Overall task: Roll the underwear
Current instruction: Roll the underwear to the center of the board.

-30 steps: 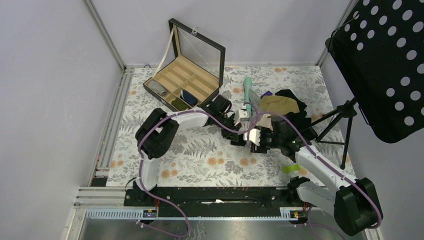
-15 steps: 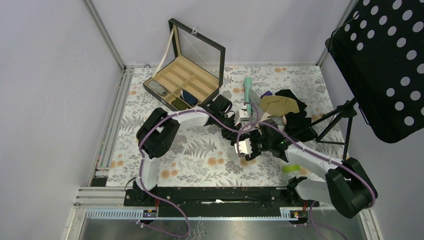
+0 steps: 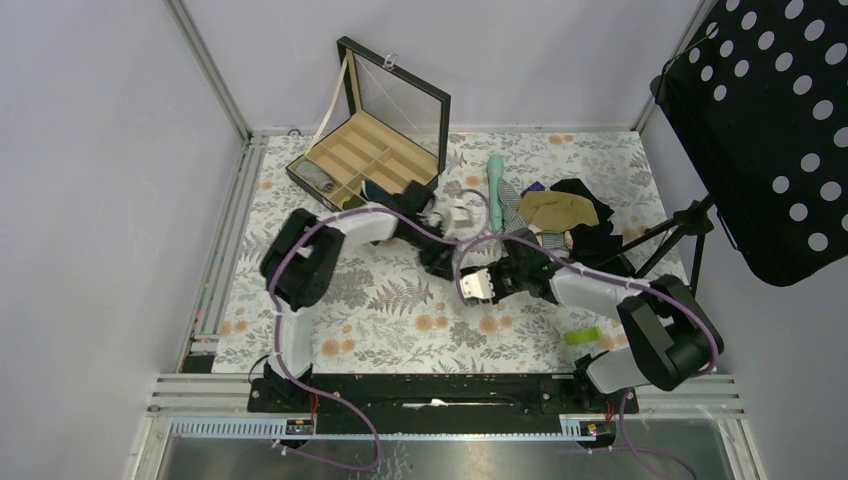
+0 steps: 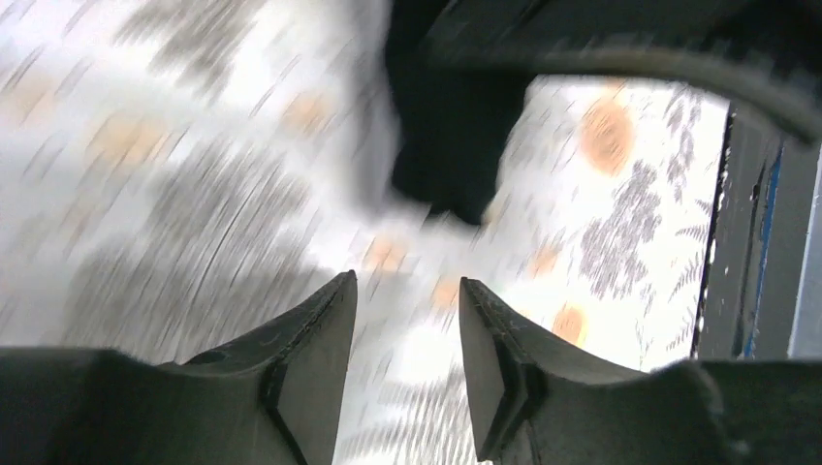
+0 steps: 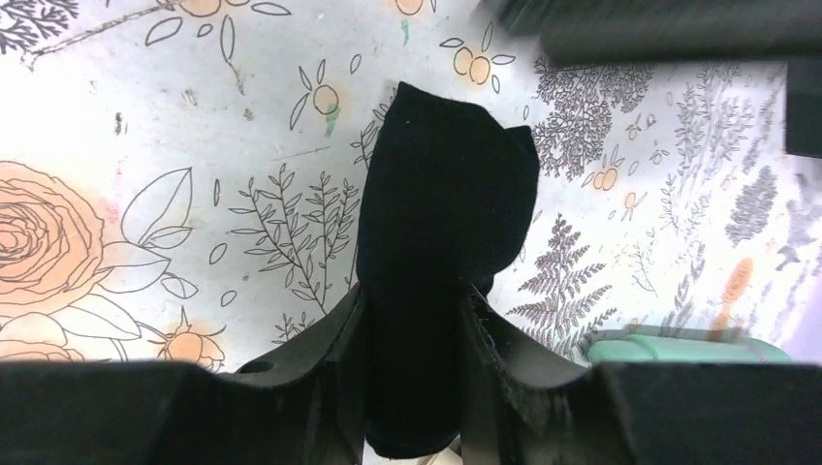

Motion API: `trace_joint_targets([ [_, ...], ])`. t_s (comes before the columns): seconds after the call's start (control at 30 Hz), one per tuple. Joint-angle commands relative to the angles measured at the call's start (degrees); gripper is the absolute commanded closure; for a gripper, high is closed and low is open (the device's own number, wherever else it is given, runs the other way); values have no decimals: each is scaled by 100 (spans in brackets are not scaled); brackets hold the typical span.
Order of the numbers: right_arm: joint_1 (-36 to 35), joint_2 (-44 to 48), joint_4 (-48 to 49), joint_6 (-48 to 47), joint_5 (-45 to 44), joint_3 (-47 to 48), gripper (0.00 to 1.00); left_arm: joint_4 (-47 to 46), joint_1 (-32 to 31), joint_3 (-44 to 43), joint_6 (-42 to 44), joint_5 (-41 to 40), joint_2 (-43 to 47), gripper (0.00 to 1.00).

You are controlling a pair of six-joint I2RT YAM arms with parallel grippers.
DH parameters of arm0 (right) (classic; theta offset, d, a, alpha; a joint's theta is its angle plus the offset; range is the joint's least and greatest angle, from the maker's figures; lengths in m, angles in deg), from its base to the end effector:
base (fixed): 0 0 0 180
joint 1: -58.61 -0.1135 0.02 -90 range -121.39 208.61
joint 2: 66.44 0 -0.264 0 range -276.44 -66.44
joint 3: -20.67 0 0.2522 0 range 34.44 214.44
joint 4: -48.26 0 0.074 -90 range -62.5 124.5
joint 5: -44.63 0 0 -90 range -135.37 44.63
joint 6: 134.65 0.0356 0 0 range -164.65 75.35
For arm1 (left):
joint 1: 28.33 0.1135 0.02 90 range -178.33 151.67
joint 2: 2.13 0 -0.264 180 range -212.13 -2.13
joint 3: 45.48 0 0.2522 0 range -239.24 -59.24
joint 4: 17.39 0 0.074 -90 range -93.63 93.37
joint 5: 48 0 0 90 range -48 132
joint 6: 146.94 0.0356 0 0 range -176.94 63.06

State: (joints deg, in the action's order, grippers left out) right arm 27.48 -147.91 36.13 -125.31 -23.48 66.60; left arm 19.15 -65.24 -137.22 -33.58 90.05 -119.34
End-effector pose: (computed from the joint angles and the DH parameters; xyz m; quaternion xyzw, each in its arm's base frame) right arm 0.2141 0.1448 0.1489 -0.7965 0.4566 0.0123 0.3961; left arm 0.3154 -0.2700 0.1535 0.5301 0.7170 -0.4183 0.1727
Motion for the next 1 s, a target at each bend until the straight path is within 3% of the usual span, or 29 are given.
trace_joint_targets([
  [0.0,-15,-543,-1918,308,302,700,73,664,1235,537,77,284,1277,52],
  [0.1,-3,-1249,-2959,773,429,1662,78,729,1600,1102,440,-216,2341,51],
  [0.2,168,-1952,-3890,1185,755,2443,84,173,1510,2050,662,-668,3701,50],
  [0.4,570,-3183,-5191,1586,1418,3716,87,-1354,281,3760,1770,-2138,5656,43],
  [0.6,840,-3938,-5737,1717,1572,4216,87,-2912,-909,4071,2308,-2829,4837,34],
  [0.7,958,-4045,-5602,1845,1563,4151,86,-3468,-1153,3882,2507,-2539,4107,34],
  [0.97,1119,-3990,-5131,2181,1615,3934,85,-4616,-1283,3311,2402,-2687,2687,34],
])
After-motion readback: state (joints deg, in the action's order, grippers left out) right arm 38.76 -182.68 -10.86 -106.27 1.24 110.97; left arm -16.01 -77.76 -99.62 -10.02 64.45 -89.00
